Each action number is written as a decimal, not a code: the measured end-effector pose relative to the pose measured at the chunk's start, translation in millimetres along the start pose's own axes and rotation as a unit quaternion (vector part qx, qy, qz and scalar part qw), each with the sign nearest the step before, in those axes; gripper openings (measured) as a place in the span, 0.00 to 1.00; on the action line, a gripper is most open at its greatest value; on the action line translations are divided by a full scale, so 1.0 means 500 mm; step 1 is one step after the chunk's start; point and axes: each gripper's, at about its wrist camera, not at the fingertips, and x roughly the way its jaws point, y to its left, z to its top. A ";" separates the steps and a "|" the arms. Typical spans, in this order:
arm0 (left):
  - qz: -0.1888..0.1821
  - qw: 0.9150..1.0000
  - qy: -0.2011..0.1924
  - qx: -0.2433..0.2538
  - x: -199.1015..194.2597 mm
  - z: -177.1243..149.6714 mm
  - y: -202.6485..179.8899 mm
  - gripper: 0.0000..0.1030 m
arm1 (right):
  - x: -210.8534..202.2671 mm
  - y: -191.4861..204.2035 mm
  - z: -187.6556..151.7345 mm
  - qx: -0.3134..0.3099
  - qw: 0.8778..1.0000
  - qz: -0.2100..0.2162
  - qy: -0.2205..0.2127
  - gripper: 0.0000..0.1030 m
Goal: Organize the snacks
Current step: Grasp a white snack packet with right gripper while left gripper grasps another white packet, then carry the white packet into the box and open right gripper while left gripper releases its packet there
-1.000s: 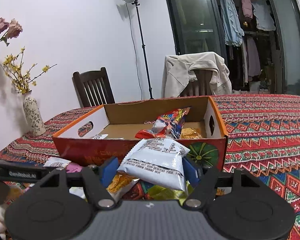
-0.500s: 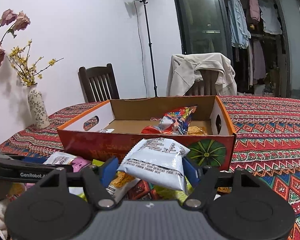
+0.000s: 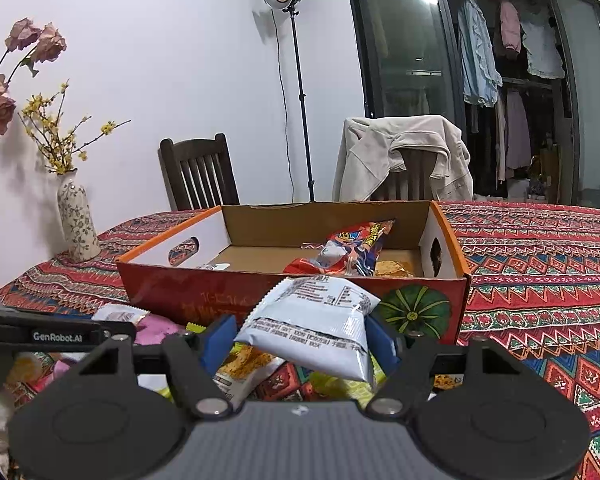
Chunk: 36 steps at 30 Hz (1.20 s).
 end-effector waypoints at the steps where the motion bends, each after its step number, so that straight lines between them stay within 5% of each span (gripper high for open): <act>1: 0.002 1.000 -0.001 0.002 0.000 0.000 -0.001 0.50 | 0.000 0.000 0.000 0.000 1.000 0.000 0.001 0.68; 26: -0.014 0.998 -0.060 -0.001 -0.080 0.032 -0.007 0.45 | -0.029 0.013 0.015 -0.012 0.999 -0.014 -0.028 0.68; 36: -0.031 0.996 -0.081 0.000 -0.095 0.083 -0.028 0.45 | -0.054 0.010 0.070 -0.012 0.998 -0.022 -0.057 0.68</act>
